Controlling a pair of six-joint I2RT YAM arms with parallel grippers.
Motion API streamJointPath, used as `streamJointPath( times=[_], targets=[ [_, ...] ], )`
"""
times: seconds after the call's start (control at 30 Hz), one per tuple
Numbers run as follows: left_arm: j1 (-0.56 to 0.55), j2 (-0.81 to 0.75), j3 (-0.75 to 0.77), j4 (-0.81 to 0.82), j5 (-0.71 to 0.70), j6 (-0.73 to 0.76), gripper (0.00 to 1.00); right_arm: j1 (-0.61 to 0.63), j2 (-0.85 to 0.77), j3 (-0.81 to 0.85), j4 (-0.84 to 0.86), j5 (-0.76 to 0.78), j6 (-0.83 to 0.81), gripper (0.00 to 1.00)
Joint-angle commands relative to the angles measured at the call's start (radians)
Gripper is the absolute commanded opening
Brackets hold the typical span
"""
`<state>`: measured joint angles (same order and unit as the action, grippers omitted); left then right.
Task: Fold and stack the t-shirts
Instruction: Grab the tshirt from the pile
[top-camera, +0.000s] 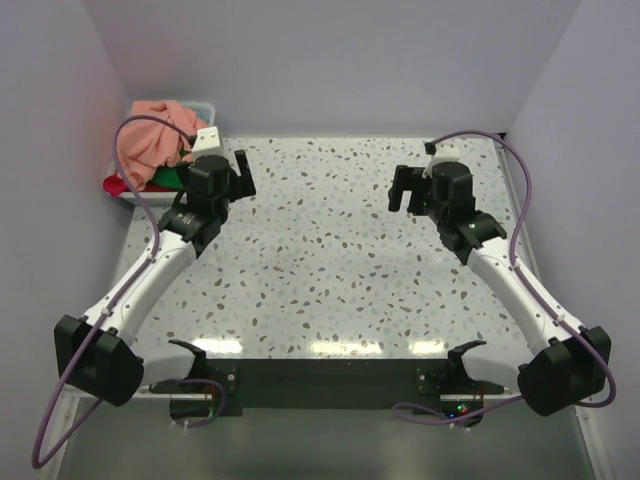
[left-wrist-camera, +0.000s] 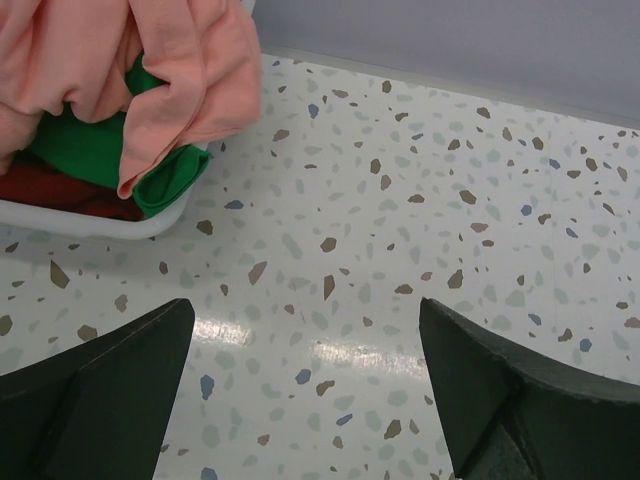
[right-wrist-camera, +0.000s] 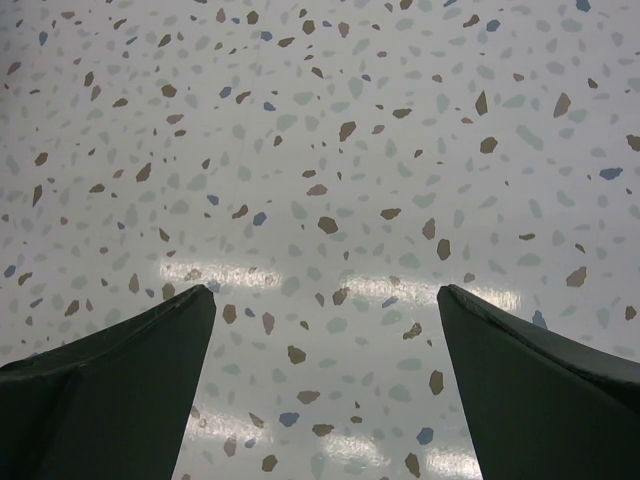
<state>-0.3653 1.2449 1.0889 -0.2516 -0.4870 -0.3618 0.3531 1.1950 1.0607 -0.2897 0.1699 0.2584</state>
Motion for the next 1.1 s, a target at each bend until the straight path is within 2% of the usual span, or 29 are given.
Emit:
streamJointPath(
  times=[0.0, 0.23, 0.27, 0.3, 0.37, 0.4, 0.43, 0.57, 0.63, 0.73, 1.07],
  targets=[
    [-0.007, -0.007, 0.025, 0.041, -0.057, 0.037, 1.00, 0.004, -0.011, 0.027, 0.011, 0.019, -0.005, 0.99],
    [-0.001, 0.129, 0.167, -0.001, -0.189, 0.012, 0.98, 0.006, 0.014, 0.030, 0.020, 0.014, -0.001, 0.99],
    [0.012, 0.178, 0.199, -0.012, -0.191, 0.003, 0.95, 0.004, 0.017, 0.030, 0.023, 0.013, 0.002, 0.99],
    [0.025, 0.206, 0.269, -0.053, -0.183, -0.011, 0.80, 0.006, 0.021, 0.027, 0.032, 0.013, 0.005, 0.99],
    [0.069, 0.267, 0.324, -0.072, -0.159, -0.035, 0.71, 0.007, 0.029, 0.024, 0.044, 0.005, 0.010, 0.99],
    [0.084, 0.284, 0.360, -0.072, -0.148, -0.040, 0.61, 0.006, 0.034, 0.025, 0.047, 0.003, 0.013, 0.99],
    [0.103, 0.298, 0.376, -0.074, -0.137, -0.043, 0.58, 0.007, 0.046, 0.027, 0.050, 0.002, 0.015, 0.99],
    [0.207, 0.384, 0.439, -0.075, -0.094, -0.062, 0.59, 0.007, 0.067, 0.021, 0.063, 0.009, 0.016, 0.99],
    [0.236, 0.419, 0.479, -0.081, -0.087, -0.066, 0.64, 0.009, 0.083, 0.013, 0.078, 0.010, 0.019, 0.99],
    [0.290, 0.501, 0.538, -0.087, -0.075, -0.083, 0.66, 0.007, 0.107, 0.010, 0.098, -0.001, 0.028, 0.99],
    [0.359, 0.732, 0.739, -0.025, -0.064, -0.082, 0.67, 0.014, 0.241, 0.058, 0.124, -0.020, 0.068, 0.99]
  ],
)
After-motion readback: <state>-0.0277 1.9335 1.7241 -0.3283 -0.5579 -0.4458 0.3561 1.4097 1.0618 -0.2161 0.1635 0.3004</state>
